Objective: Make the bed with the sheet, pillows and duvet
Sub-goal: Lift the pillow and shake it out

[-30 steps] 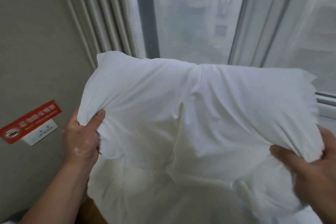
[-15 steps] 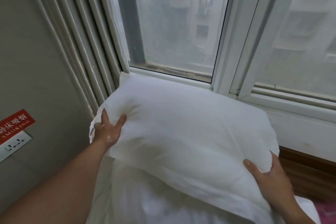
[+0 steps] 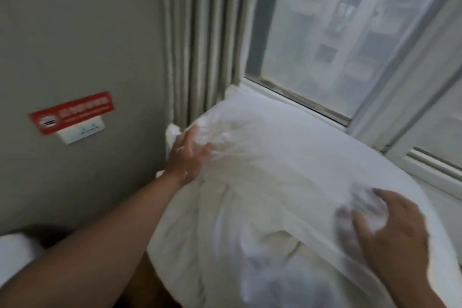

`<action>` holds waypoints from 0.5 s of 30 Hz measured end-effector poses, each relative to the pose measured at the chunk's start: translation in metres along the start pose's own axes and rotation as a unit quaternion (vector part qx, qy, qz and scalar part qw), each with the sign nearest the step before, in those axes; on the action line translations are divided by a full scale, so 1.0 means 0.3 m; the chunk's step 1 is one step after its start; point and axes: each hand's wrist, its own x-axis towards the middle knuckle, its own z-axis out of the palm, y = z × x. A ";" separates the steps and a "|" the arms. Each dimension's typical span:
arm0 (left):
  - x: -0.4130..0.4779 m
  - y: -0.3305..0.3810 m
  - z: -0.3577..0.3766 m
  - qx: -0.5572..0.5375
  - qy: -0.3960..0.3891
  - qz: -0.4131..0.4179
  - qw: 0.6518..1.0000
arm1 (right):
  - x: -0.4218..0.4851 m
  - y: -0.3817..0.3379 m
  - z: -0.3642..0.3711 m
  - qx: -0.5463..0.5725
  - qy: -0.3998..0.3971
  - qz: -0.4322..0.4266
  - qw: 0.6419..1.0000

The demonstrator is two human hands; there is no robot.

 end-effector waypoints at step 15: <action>-1.303 -0.993 -0.632 -0.039 0.128 -0.423 0.896 | -0.794 -1.351 0.629 -0.003 -0.447 -0.538 0.714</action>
